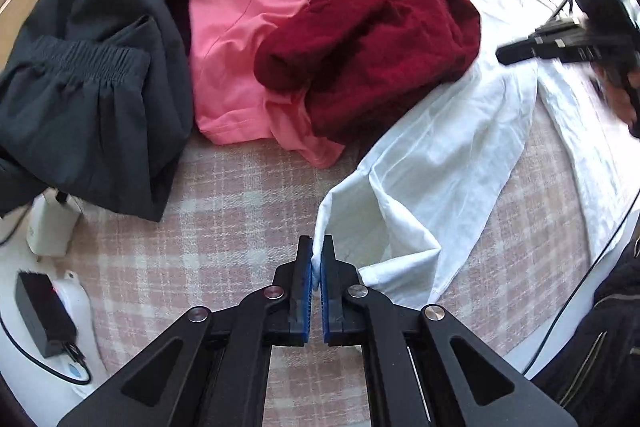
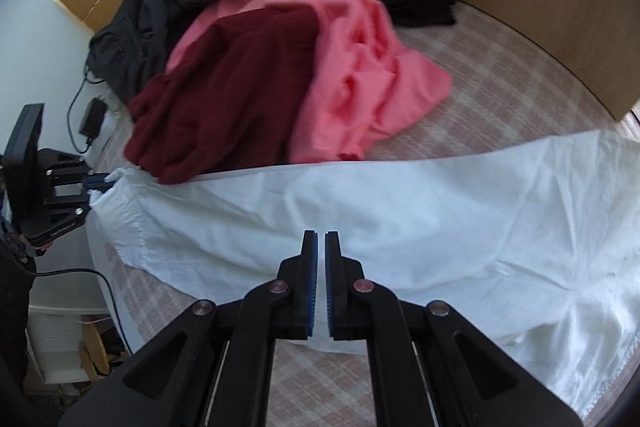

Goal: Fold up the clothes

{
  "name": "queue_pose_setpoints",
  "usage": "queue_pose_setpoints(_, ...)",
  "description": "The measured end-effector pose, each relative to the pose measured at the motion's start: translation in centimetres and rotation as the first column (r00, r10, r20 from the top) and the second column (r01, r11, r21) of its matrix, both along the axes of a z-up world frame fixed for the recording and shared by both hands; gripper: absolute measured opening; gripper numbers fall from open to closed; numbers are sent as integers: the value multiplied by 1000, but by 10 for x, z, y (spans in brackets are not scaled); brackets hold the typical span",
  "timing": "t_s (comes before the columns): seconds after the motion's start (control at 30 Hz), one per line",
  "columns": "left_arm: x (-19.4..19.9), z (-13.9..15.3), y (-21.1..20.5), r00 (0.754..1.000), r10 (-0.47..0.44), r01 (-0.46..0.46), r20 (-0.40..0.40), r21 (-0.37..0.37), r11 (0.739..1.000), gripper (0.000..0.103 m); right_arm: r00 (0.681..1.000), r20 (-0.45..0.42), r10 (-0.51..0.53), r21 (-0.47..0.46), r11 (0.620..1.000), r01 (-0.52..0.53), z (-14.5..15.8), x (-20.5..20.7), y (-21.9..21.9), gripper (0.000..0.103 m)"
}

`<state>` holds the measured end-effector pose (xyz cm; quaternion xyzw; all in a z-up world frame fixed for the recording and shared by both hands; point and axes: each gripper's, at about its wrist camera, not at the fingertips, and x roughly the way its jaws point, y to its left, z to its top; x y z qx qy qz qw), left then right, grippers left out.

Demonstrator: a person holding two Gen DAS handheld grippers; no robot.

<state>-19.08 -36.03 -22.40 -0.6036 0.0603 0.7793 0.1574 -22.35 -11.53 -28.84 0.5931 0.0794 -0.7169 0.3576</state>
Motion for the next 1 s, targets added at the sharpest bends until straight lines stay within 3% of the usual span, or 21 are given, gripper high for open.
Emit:
queue_pose_setpoints(0.1, 2, 5, -6, 1000, 15, -15, -4, 24, 1000, 3, 996, 13, 84, -27, 996, -83, -5, -1, -63, 4)
queue_pose_setpoints(0.13, 3, 6, -6, 1000, 11, -11, -9, 21, 1000, 3, 997, 6, 71, -5, 997, -71, -7, -16, -64, 4)
queue_pose_setpoints(0.23, 4, 4, -10, 1000, 23, -23, 0, 31, 999, 4, 983, -89, -162, 121, 978, 172, -13, -59, -59, 4)
queue_pose_setpoints(0.3, 5, 3, -13, 1000, 26, -26, 2, 49, 998, 3, 972, 14, -234, 86, 969, 232, -18, -77, -39, 6)
queue_pose_setpoints(0.33, 5, 4, -14, 1000, 30, -30, 1, 60, 998, 3, 974, 16, -224, 60, 973, 223, -11, -74, -37, 6)
queue_pose_setpoints(0.4, 6, 5, -15, 999, 33, -33, -4, 70, 997, 3, 994, -41, -100, 30, 994, 102, 10, -50, -54, 7)
queue_pose_setpoints(0.5, 9, 10, -13, 999, 31, -30, -12, 64, 997, 3, 995, 65, 70, -109, 992, -63, 35, -16, -90, 12)
queue_pose_setpoints(0.6, 14, 13, -11, 1000, 13, -12, -17, 64, 998, 3, 990, 53, 128, -135, 984, -120, 46, 25, -141, 19)
queue_pose_setpoints(0.63, 15, 13, -13, 1000, 15, -14, -12, 73, 997, 3, 976, -46, 211, -98, 972, -215, 52, 30, -164, 19)
queue_pose_setpoints(0.67, 14, 12, -15, 1000, 20, -20, -4, 83, 996, 4, 945, -140, 295, -52, 951, -305, 58, 34, -187, 20)
queue_pose_setpoints(0.7, 13, 11, -18, 1000, 24, -25, 3, 92, 995, 4, 905, -197, 377, -2, 923, -385, 69, 24, -181, 20)
queue_pose_setpoints(0.77, 9, 9, -21, 1000, 28, -29, 10, 101, 994, 4, 847, -227, 480, 76, 876, -476, 69, 17, -178, 20)
queue_pose_setpoints(0.83, 5, 6, -24, 999, 38, -40, 24, 108, 993, 5, 796, -215, 566, 87, 823, -562, 73, 8, -164, 20)
queue_pose_setpoints(0.9, 4, 4, -26, 999, 44, -47, 29, 119, 992, 5, 759, -228, 610, 140, 792, -595, 74, 3, -165, 20)
queue_pose_setpoints(1.0, 3, 2, -29, 998, 54, -58, 33, 134, 989, 5, 719, -206, 664, 134, 747, -651, 74, 5, -172, 20)
